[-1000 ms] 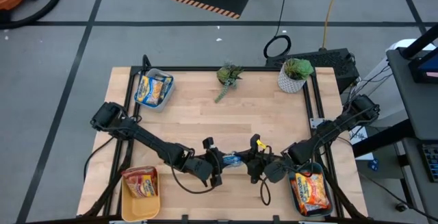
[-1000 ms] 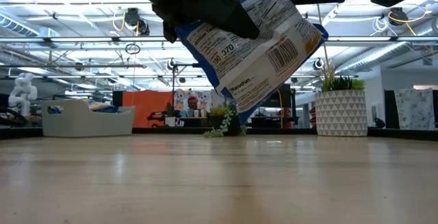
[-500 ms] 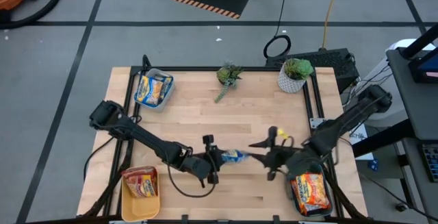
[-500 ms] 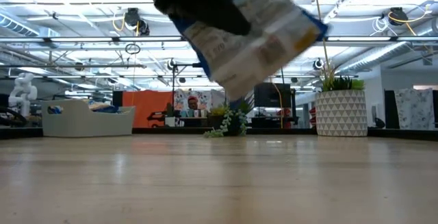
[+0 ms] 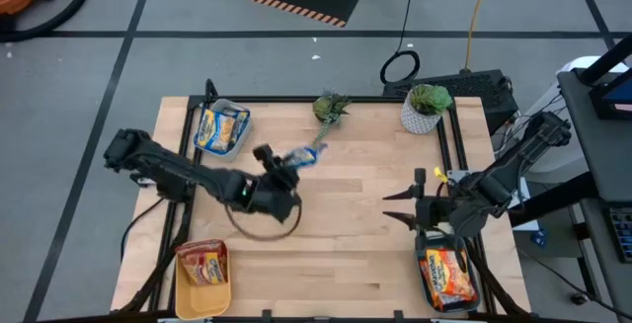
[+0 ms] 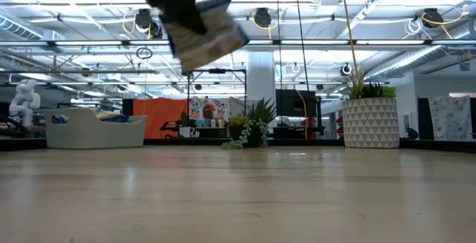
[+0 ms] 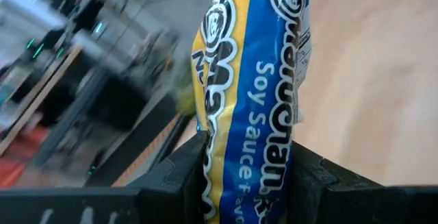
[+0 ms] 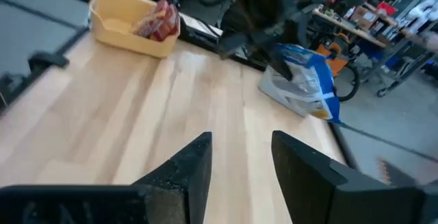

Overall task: Sort Maruchan noodles
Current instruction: Put the blue noodle pack into the gray bin

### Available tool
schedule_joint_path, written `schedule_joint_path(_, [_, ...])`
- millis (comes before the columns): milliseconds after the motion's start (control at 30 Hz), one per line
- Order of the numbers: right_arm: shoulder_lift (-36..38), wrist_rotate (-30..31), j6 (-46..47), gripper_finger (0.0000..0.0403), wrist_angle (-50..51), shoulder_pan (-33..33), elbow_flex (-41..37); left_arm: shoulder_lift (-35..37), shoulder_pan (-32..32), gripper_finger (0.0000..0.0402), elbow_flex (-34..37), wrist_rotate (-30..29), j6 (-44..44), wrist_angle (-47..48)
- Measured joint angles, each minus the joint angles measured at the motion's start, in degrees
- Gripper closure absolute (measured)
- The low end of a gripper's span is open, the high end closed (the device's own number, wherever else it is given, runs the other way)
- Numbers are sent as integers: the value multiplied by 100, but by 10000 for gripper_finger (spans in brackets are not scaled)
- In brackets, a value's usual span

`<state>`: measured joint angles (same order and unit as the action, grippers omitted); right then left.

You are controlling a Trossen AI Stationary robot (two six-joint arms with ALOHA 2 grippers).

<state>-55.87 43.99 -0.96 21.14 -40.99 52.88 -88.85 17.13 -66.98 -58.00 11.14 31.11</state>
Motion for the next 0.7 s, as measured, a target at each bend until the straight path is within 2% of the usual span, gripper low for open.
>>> schedule_joint_path(167, [66,426,-558,256,209,-1,-2,101,-850,255,-2,-34,818,1447])
schedule_joint_path(367, [159,449,-1260,256,204,126,-2,91,-1957,255,2,8,1810,2926])
schedule_joint_path(567, [316,1024,-1695,257,206,264,-2,89,-2780,255,2,92,2117,3598])
schedule_joint_path(700, [463,1099,-1983,257,202,374,-2,89,-3272,255,2,92,2121,3659])
